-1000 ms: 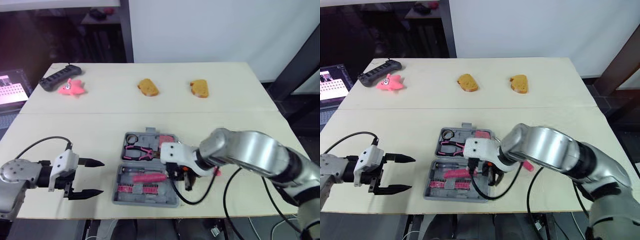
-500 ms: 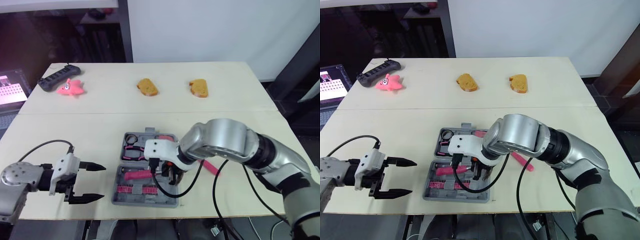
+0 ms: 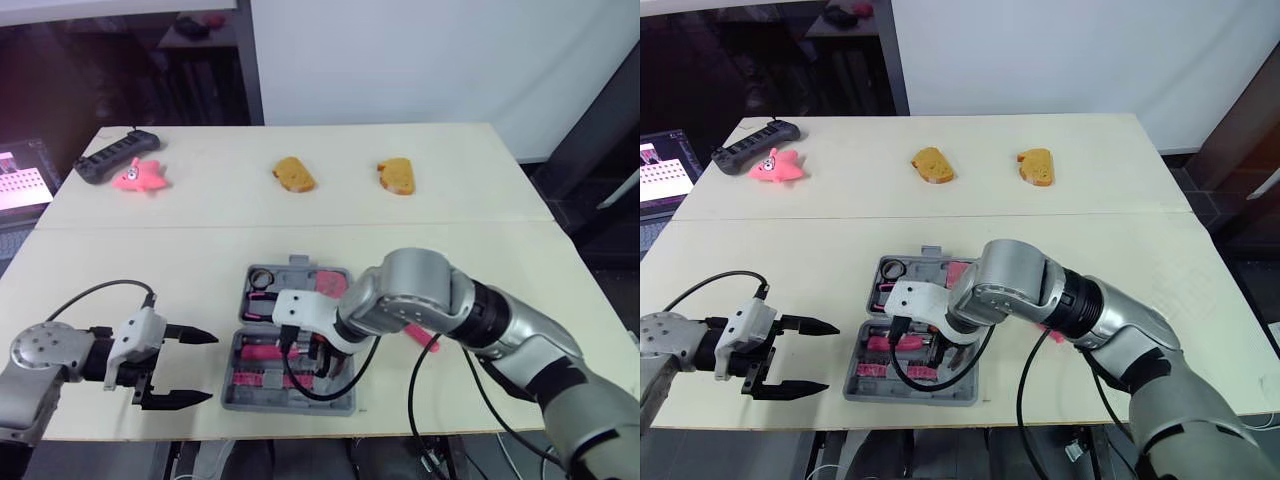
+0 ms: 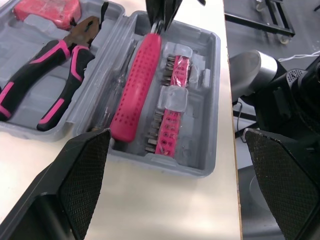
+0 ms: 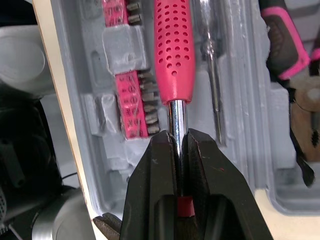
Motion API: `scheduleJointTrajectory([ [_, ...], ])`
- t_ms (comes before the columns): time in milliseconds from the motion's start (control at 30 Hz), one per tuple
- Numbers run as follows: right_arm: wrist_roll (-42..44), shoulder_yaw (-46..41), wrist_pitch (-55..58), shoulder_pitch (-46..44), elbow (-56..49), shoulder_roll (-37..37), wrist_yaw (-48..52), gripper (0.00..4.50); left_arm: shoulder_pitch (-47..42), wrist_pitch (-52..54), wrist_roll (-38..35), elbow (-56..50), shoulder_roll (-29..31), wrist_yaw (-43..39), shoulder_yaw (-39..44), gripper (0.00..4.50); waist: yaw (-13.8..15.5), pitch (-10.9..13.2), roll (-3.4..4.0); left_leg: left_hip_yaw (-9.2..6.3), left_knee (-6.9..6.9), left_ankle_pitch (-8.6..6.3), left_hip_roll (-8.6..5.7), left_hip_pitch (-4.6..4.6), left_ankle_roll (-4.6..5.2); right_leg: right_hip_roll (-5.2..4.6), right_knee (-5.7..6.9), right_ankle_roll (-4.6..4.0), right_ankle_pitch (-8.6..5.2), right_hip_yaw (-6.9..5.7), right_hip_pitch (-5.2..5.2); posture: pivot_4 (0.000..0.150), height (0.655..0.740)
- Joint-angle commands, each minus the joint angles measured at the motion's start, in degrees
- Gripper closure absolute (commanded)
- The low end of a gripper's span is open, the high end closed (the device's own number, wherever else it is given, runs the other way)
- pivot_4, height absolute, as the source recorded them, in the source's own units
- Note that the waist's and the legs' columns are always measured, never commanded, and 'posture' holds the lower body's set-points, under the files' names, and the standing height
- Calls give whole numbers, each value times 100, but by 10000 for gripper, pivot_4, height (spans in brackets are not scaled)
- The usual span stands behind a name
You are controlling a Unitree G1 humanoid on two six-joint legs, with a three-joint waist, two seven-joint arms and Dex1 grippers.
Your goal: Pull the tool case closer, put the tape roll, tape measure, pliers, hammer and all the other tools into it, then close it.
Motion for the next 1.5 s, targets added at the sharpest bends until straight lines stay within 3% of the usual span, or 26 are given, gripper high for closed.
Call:
scheduleJointTrajectory([
  [33, -102, -24, 33, 68, 56, 185, -157, 44782, -21, -1, -110, -177, 62, -53, 33, 0, -21, 0, 0, 0, 0, 0, 0, 0, 0, 0, 0, 0, 0, 0, 0, 1500, 7400],
  [300, -434, 114, 33, 281, 152, 387, -136, 44782, -89, 23, -99, -172, 43, -20, 21, 0, -169, -1, 2, -8, -1, 1, 0, 3, 1, 4, 10, 0, 0, -2, 0, 1500, 7400],
  [1500, -1747, 609, -10, 36, -174, 460, 1214, 44782, -101, 138, -95, -112, 105, 89, 185, 0, -156, -1, 2, -14, -1, 1, 0, 1, 0, 3, 11, -1, 0, -6, 0, 1500, 7400],
])
